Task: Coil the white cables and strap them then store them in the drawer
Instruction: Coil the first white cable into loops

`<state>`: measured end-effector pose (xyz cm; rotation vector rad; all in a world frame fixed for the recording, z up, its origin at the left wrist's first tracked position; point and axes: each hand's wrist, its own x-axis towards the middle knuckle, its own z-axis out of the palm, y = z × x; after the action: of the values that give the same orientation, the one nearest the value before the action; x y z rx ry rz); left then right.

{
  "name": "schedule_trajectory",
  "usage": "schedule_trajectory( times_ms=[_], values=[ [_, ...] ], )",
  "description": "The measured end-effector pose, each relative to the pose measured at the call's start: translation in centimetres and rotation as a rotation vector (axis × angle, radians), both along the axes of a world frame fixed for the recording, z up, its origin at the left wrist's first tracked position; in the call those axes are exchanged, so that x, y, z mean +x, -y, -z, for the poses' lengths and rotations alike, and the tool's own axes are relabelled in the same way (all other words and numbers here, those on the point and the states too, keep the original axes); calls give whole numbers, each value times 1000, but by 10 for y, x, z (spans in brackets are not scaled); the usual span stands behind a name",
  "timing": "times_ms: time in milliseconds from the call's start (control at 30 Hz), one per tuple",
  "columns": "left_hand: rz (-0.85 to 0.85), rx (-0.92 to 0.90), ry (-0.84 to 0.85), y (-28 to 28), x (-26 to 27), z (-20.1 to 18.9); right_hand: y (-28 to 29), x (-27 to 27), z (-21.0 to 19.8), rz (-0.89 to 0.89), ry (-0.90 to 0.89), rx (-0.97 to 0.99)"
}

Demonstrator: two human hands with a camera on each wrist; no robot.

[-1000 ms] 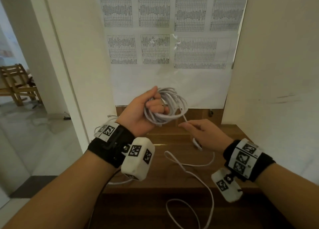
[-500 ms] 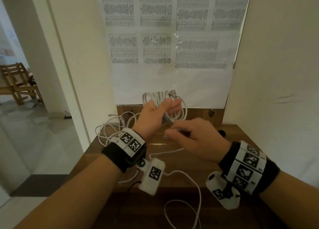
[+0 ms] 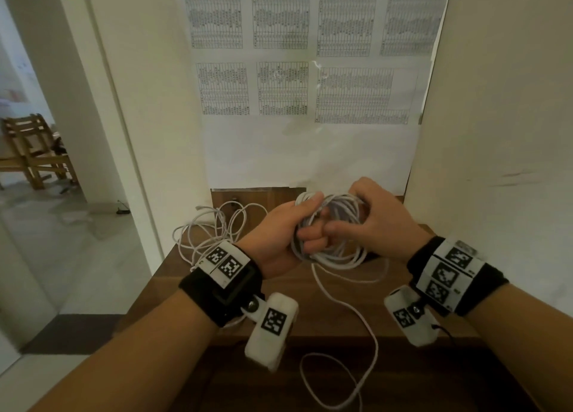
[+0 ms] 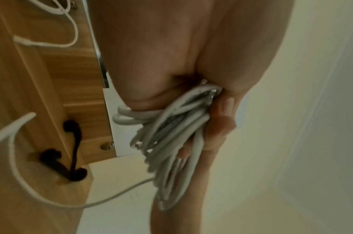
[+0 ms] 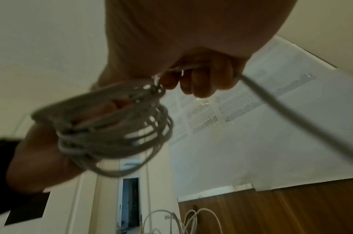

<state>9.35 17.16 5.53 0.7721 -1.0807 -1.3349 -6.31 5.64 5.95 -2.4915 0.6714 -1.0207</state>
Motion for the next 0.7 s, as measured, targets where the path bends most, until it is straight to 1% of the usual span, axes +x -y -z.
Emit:
schedule_trajectory(
  times_ms=[100, 167, 200, 233, 300, 367, 433, 533, 600, 667, 700],
  values=[
    [100, 7, -45, -4, 0, -5, -3, 0, -3, -208, -74, 331],
    [177, 25, -108, -6, 4, -7, -8, 1, -6, -380, -114, 470],
    [223, 29, -142, -6, 6, -7, -10, 1, -7, -436, -103, 525],
    [263, 27, -164, -6, 7, -7, -12, 1, -6, -449, -61, 564],
    [265, 21, -172, -5, 6, -6, -12, 3, -5, -369, 32, 540],
    [171, 0, -159, -6, 0, -5, -10, 6, -4, -272, 110, 461],
    [79, -39, -143, -8, -5, -3, -9, 11, -2, -223, 161, 431],
    [85, -79, -128, -11, -7, 0, -16, 15, -1, -235, 217, 473],
    [60, -79, -97, -12, -7, -3, -19, 18, -1, -253, 223, 495],
    [6, -85, -61, -13, -10, -10, -21, 20, -5, -262, 223, 462],
    [-6, -73, -85, -14, -10, -13, -20, 20, -8, -267, 222, 446]
  ],
)
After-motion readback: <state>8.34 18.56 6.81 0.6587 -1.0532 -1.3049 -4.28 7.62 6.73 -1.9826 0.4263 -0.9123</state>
